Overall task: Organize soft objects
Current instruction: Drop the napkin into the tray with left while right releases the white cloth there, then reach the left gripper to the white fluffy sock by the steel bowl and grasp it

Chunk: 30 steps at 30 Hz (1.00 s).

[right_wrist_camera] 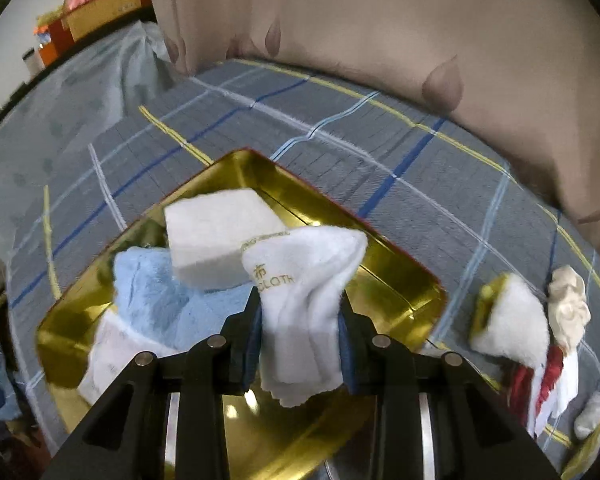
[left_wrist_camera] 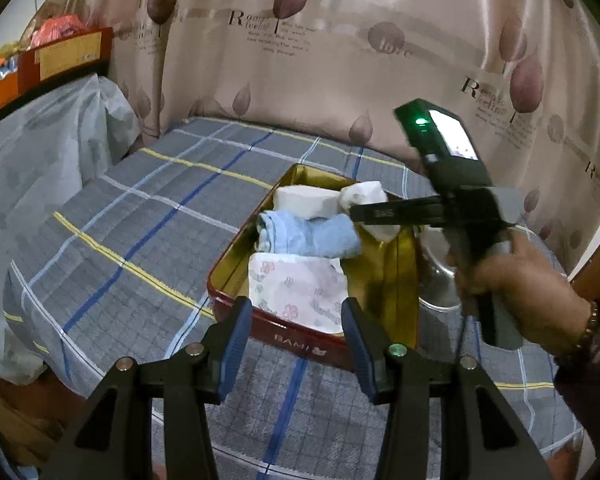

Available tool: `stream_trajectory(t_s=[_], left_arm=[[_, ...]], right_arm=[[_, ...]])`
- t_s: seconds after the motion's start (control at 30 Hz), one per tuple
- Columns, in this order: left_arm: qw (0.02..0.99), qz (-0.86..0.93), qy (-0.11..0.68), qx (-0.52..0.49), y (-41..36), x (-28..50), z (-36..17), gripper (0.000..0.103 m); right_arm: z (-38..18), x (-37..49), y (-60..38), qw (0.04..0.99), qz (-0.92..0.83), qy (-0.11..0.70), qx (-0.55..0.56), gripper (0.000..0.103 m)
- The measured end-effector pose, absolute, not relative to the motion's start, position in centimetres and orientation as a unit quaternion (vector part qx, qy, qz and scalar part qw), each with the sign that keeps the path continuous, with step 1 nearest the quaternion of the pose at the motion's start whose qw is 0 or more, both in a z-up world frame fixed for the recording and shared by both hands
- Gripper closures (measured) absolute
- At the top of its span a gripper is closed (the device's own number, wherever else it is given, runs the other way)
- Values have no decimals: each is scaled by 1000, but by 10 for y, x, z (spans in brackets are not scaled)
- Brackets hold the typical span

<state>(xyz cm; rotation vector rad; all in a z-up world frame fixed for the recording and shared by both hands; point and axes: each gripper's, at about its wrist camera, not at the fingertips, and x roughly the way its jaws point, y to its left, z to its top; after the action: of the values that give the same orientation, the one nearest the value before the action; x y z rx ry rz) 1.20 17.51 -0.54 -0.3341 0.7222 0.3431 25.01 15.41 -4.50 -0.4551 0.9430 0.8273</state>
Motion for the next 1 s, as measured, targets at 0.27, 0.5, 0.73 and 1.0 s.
stream_trajectory(t_s=[0.27,0.5,0.73,1.0], left_arm=[[904,172,349,-178,183,10,-10,56],[903,179,357,-158,178,13,-16,56],[914,126,366,-119,159,19,-17,56],[921,40,373,-104,131,50,8,53]], right_arm=[[-50,246,162,802,371,419,-207,33],[-6,216,91,875,360,309,-100,17],[-18,182,-77,927,233,278,-91,8],[-54,197,-198,932,103,341,-67,8]])
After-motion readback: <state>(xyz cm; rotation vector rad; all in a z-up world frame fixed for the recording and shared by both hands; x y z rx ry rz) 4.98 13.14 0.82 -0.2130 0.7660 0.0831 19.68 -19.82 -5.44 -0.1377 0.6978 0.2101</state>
